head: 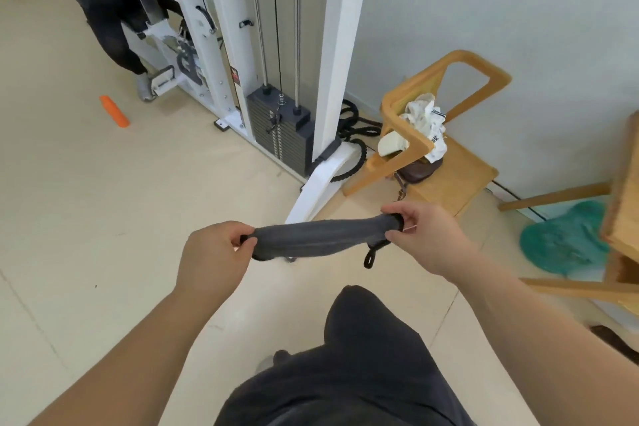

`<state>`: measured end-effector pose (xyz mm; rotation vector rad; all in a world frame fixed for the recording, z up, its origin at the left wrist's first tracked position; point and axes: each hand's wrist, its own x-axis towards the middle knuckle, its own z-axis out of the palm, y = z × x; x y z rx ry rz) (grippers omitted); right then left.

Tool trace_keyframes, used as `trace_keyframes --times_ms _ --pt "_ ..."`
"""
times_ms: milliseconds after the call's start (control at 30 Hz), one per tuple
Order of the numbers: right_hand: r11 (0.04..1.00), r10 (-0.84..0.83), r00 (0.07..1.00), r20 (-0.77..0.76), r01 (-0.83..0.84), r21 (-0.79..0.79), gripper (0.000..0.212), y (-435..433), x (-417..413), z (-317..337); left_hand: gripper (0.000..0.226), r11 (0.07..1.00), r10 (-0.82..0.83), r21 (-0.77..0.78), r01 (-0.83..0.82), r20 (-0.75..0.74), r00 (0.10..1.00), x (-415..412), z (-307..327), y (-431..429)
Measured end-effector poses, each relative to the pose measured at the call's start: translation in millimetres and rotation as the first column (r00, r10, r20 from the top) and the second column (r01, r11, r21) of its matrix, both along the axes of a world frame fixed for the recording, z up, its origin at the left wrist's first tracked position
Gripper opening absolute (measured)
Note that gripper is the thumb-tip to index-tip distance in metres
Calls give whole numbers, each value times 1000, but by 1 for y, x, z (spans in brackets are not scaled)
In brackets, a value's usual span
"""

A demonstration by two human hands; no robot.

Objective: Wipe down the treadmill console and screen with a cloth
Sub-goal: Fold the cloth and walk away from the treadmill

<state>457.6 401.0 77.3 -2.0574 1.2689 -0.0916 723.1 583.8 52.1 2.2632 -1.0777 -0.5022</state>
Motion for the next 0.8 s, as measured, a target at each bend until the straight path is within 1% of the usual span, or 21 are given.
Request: trace_keyframes --times_ms 67,100,133,167,200,233,300,333,367,400,467,533,600,667,733,800 --pt "993 36 991 -130 -49 -103 29 -17 -6 -5 12 995 -94 41 93 41 995 12 2 -24" --pt "992 23 985 -172 -44 -122 24 -26 -12 -7 14 990 -134 52 133 32 990 15 2 -38" --pt "993 2 981 -195 -25 -118 18 -35 -18 -9 15 984 -168 51 168 -10 986 16 2 -52" --pt "996 -21 980 -198 3 -90 13 -44 -25 -12 15 982 -182 42 187 -87 979 16 2 -67" --pt "998 -54 984 -173 49 -37 9 -53 -33 -13 16 982 -175 32 185 -205 963 15 2 -82" --pt "991 -112 988 -102 118 56 8 -63 -44 -16 18 985 -148 29 169 -351 925 11 2 -97" --pt "923 -269 957 107 225 311 10 -89 -69 -22 22 992 -106 -8 130 -629 770 0 3 -134" --pt "882 -339 920 197 237 408 10 -105 -82 -26 24 994 -94 -36 99 -718 690 -7 1 -157" --pt "848 -401 878 263 246 470 9 -119 -94 -30 24 997 -77 -47 64 -764 641 -16 1 -181" --pt "824 -457 838 298 272 498 8 -134 -104 -30 24 999 -53 -41 34 -775 630 -26 1 -206" --pt "782 -568 757 323 375 498 9 -164 -118 -26 22 1000 -15 -10 12 -757 653 -53 6 -256" --pt "733 -663 671 331 492 471 11 -192 -128 -16 20 999 -11 16 33 -737 676 -83 17 -300" --pt "685 -724 607 329 572 451 13 -216 -138 -5 19 997 -29 26 70 -731 681 -116 32 -341" --pt "647 -761 562 324 623 440 15 -237 -149 3 20 992 -68 21 123 -735 674 -150 45 -378" --pt "627 -779 526 342 671 396 11 -253 -158 10 20 977 -137 14 215 -730 670 -184 54 -412" --pt "608 -791 500 353 709 358 11 -265 -167 12 21 950 -208 12 312 -720 662 -217 59 -443"
